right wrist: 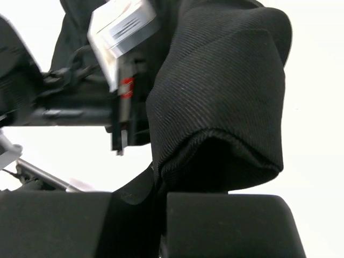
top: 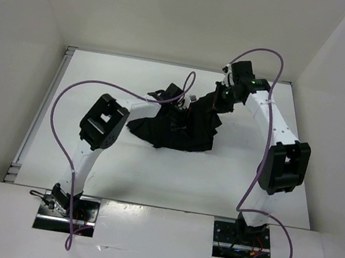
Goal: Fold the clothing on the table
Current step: Fold the skirt
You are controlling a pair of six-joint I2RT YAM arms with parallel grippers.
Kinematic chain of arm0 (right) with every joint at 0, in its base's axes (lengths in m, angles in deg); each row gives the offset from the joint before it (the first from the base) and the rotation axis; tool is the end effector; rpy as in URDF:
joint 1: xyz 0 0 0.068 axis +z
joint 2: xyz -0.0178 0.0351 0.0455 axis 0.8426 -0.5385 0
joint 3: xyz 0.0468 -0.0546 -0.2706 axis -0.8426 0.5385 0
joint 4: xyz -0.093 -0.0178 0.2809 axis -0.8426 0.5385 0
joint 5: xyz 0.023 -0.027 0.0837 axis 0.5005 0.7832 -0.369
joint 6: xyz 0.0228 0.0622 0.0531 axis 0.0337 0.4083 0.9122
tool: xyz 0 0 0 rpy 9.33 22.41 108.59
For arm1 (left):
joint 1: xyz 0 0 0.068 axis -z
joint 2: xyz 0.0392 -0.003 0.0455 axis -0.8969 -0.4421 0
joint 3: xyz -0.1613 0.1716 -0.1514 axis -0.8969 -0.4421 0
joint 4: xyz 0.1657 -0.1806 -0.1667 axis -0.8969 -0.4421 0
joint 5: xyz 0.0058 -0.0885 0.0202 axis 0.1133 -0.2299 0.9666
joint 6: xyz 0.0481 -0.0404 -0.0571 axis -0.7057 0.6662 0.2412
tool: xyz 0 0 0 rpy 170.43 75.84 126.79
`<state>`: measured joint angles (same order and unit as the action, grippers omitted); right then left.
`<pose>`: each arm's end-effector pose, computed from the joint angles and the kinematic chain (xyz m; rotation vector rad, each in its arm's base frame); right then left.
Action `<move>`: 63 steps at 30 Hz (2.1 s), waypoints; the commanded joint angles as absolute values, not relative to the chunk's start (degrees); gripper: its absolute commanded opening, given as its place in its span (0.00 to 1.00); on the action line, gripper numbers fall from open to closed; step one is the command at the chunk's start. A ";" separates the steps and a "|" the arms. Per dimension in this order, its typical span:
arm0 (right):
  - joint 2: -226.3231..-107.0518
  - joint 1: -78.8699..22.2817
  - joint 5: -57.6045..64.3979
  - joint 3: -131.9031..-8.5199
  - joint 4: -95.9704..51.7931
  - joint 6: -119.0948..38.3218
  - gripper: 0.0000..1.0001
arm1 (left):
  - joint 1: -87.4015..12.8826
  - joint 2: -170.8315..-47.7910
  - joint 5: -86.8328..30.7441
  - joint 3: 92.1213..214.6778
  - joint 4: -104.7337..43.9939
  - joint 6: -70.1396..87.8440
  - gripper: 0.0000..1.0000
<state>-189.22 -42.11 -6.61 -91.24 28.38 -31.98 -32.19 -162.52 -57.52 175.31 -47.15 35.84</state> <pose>0.4261 0.1400 0.2797 -0.1186 2.6218 0.5905 0.4384 -0.3231 0.1144 0.1730 2.6440 -1.2966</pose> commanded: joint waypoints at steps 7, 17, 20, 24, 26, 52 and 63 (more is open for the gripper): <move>-186.86 -38.96 -9.70 -94.07 27.85 -30.24 0.00 | -31.85 -166.71 -50.73 179.49 -41.70 39.99 0.02; -185.10 -38.44 -16.30 -92.84 22.76 -27.25 0.00 | -30.80 -164.79 -47.03 180.02 -45.74 38.23 0.02; -185.63 -38.44 -14.89 -92.31 22.76 -27.25 0.00 | -32.20 -159.97 -46.50 180.63 -48.80 37.00 0.05; -186.15 -38.44 -14.27 -92.92 22.76 -27.78 0.00 | -36.06 -153.19 -44.31 181.43 -52.86 34.55 0.28; -186.68 -38.44 -13.75 -93.62 23.28 -27.78 0.00 | -37.65 -150.11 -43.60 181.43 -55.32 32.79 0.33; -196.34 -37.65 -13.13 -102.94 25.48 -25.06 0.00 | -56.29 -155.19 -25.57 164.22 -54.10 28.12 0.00; -206.63 -30.27 -10.58 -110.49 24.43 -21.54 0.00 | -52.25 -151.77 -32.88 160.16 -51.55 30.32 0.00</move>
